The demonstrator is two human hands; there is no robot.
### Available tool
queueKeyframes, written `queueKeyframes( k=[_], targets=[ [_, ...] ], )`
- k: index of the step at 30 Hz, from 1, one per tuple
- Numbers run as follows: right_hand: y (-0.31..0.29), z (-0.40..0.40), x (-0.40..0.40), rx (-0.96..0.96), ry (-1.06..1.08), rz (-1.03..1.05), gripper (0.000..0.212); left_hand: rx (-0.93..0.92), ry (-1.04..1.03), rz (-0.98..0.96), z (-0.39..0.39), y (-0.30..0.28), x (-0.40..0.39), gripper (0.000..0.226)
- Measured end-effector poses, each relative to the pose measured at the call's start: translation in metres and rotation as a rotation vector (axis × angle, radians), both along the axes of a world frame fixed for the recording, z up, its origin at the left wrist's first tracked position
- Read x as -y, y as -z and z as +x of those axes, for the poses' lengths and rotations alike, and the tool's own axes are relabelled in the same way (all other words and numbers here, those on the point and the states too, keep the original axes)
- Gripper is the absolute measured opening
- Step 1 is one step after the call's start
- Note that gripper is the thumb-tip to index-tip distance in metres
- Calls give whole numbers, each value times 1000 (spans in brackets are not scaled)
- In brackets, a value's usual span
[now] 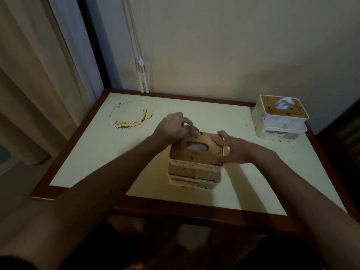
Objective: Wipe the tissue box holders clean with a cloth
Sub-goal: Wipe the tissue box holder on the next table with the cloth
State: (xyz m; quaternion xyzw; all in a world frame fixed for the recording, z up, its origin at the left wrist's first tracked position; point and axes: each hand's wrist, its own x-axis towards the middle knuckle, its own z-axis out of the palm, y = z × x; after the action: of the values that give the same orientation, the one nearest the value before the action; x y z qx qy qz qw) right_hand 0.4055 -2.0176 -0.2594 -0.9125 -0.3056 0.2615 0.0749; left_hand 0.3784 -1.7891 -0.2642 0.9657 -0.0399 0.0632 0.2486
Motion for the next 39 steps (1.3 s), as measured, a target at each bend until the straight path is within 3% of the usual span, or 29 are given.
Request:
queueKeyframes(
  k=[4,7,9,13,17,21,26,31,35,39],
  targets=[
    [-3,-3,0,-19,31,3,99,4,4,49,-13,3,-3,30],
    [-4,-1,-2,-18,23,-57,99,117,80,5,-43,11,-7,56],
    [-5,1,-3,8,5,-96,100,133,103,12,-65,9,-4,48],
    [-6,1,-4,127,-52,-154,98,65,-104,-51,-94,19,8,24],
    [-5,-7,-2,33,13,14,94,133,-258,-174,-103,26,20,19],
    [-1,-24,-2,-28,145,141,75,258,-250,-194,-99,20,12,13],
    [-5,-46,-10,-36,194,173,72,32,-359,-139,-44,21,-24,24],
    [-7,-60,-24,-24,117,130,63,0,-215,-136,-5,17,-40,21],
    [-10,-44,-27,43,188,259,45,-7,-112,-118,5,11,-39,20],
    [-7,-14,-31,-10,138,202,78,12,-86,-121,10,12,-35,20]
  ],
)
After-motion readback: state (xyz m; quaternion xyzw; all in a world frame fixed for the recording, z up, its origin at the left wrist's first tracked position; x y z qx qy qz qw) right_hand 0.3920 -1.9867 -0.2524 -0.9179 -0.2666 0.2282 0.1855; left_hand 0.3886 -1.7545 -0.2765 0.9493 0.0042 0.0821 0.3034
